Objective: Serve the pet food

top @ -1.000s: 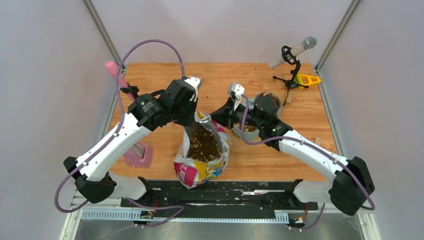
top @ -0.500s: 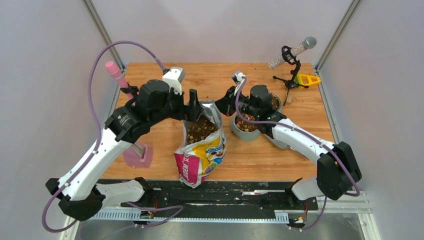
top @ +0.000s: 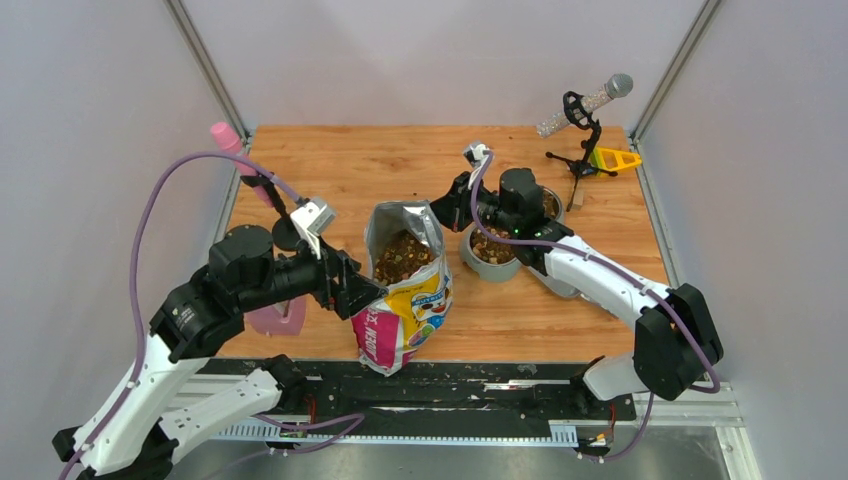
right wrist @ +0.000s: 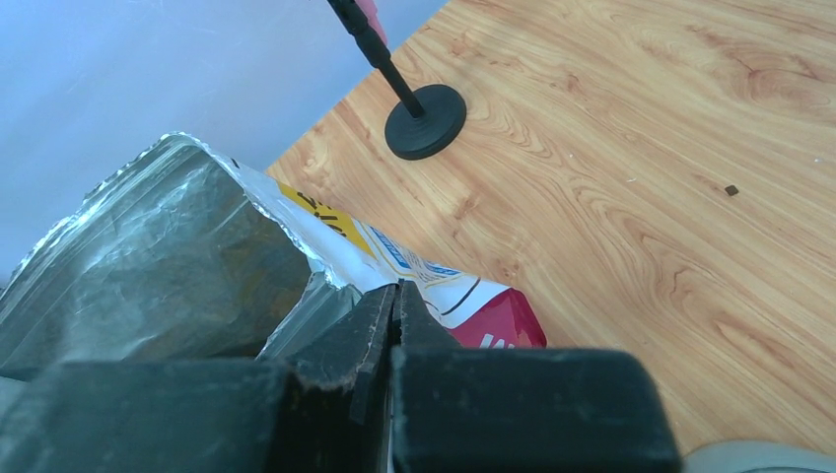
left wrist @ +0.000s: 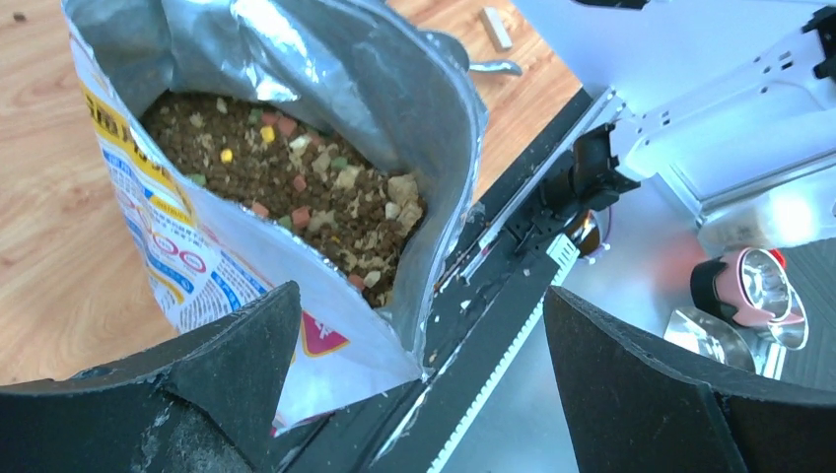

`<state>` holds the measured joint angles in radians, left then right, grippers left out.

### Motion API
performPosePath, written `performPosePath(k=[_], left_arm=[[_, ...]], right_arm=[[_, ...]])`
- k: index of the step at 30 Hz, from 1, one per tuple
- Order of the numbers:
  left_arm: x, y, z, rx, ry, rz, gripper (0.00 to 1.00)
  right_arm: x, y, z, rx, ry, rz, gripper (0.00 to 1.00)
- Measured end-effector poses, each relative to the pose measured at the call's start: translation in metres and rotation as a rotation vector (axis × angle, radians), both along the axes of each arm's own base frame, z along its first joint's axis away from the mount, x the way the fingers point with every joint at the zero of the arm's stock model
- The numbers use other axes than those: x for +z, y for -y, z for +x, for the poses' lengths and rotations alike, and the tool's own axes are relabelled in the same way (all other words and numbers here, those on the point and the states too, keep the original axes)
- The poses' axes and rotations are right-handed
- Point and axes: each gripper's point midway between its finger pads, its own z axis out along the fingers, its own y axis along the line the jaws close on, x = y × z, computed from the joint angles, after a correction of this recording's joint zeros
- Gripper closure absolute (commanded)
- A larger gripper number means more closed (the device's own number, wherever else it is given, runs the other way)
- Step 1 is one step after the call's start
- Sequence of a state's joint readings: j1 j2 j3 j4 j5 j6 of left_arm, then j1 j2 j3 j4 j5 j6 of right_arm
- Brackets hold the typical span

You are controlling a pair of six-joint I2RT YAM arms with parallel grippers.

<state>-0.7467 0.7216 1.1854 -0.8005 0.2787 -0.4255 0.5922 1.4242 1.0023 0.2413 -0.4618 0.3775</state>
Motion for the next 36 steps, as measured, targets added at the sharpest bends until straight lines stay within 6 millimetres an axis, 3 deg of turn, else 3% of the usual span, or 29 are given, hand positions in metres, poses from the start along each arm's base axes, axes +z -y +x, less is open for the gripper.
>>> performPosePath(k=[5, 11, 13, 15, 16, 18, 20, 21, 25, 26, 28, 33, 36], left_arm=[[-0.017, 0.002, 0.001, 0.004, -0.074, 0.049, 0.03], [-0.057, 0.022, 0.011, -0.028, -0.196, 0.143, 0.15], [-0.067, 0.023, 0.01, -0.033, -0.213, 0.167, 0.28], [-0.072, 0.023, 0.01, -0.031, -0.207, 0.186, 0.49], [-0.073, 0.022, 0.01, -0.026, -0.202, 0.195, 0.71], [-0.076, 0.02, 0.011, -0.014, -0.203, 0.209, 0.95], [-0.08, 0.019, 0.013, -0.011, -0.193, 0.238, 1.0], [-0.082, 0.019, 0.014, -0.008, -0.196, 0.247, 1.0], [-0.084, 0.019, 0.013, -0.018, -0.187, 0.26, 1.0], [-0.084, 0.018, 0.012, -0.021, -0.181, 0.264, 1.0], [-0.083, 0.016, 0.011, -0.028, -0.166, 0.27, 1.0], [-0.083, 0.01, 0.007, -0.06, -0.129, 0.295, 1.0], [-0.082, 0.009, 0.005, -0.094, -0.113, 0.315, 1.0]], right_arm=[[-0.001, 0.001, 0.001, -0.008, -0.01, 0.0, 1.0], [-0.001, 0.001, 0.002, -0.024, -0.027, -0.002, 1.0], [-0.001, 0.002, 0.003, -0.03, -0.035, -0.005, 1.0], [-0.002, 0.003, 0.004, -0.04, -0.044, -0.008, 1.0], [-0.002, 0.003, 0.004, -0.044, -0.047, -0.008, 1.0], [-0.002, 0.003, 0.005, -0.049, -0.051, -0.008, 1.0], [-0.003, 0.004, 0.004, -0.049, -0.049, -0.011, 0.99], [-0.003, 0.005, 0.003, -0.046, -0.044, -0.017, 0.95], [0.001, 0.011, -0.004, 0.023, 0.048, -0.071, 0.54], [0.001, 0.016, -0.005, 0.047, 0.082, -0.095, 0.43], [0.005, 0.032, -0.003, 0.094, 0.183, -0.153, 0.3], [0.026, 0.067, -0.002, 0.288, 0.499, -0.277, 0.16], [0.033, 0.071, -0.009, 0.435, 0.675, -0.347, 0.12]])
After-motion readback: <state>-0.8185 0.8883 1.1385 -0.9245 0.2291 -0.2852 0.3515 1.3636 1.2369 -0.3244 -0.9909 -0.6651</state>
